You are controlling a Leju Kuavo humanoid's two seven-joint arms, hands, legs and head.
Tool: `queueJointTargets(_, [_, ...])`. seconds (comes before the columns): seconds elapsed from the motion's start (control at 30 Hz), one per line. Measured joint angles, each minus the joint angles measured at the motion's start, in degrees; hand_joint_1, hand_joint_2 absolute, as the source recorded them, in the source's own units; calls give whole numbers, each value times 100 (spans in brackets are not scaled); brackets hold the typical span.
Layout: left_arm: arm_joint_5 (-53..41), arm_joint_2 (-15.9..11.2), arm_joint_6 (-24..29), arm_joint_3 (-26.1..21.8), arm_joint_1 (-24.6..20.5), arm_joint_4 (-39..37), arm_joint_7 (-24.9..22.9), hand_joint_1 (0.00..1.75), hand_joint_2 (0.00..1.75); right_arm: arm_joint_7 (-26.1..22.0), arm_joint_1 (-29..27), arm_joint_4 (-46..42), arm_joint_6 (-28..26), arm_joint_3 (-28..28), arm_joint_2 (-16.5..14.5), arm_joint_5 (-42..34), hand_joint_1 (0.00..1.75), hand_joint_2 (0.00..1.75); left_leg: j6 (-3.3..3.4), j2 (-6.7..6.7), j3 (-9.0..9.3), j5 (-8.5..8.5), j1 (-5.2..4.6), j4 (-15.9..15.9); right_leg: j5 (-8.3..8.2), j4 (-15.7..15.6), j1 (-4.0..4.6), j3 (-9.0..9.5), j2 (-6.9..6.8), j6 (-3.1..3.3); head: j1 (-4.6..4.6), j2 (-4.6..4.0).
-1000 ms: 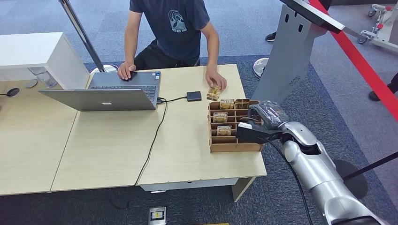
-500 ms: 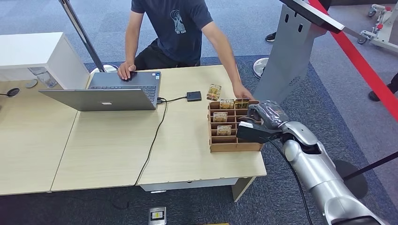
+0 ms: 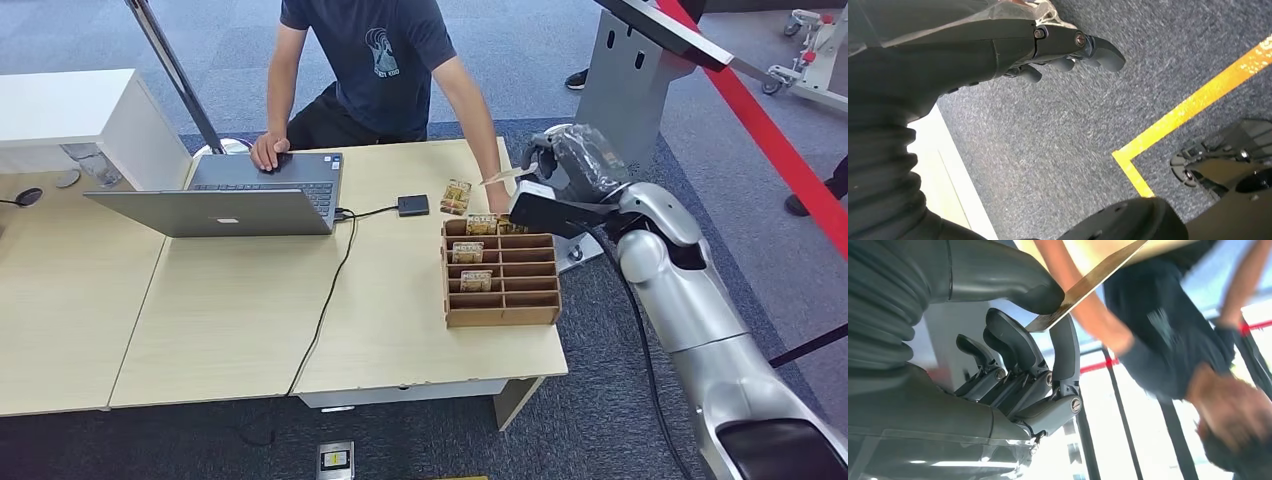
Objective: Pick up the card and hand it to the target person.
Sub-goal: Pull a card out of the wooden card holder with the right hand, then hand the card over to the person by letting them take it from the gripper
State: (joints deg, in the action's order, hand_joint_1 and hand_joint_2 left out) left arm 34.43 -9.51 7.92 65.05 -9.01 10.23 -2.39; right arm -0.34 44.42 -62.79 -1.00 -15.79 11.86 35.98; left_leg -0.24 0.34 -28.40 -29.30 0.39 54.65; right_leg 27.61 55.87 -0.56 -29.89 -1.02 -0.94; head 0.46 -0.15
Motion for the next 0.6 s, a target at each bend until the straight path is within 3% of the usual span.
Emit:
queueJointTargets(0.23, [-32,19,14,57,-38,0,-13,0,175,-462,733,-38,-371,-40,-188,-6,162,175,4,0,-6,4,0,-1,-3,2,0,-1,0,-2,1,0])
queueJointTargets(0.4, [-53,57,-19,124,-132,0,-61,0,175,-985,1291,760,-760,-226,-701,161,162,175,-2,-2,-7,11,3,-2,-5,5,2,0,-1,0,-1,0])
queueJointTargets(0.6, [-85,86,-46,149,-165,0,-87,0,175,-1157,1559,1739,-1141,-475,-1261,347,162,175,-5,-3,-9,14,3,-2,-5,8,2,-2,-1,1,1,0])
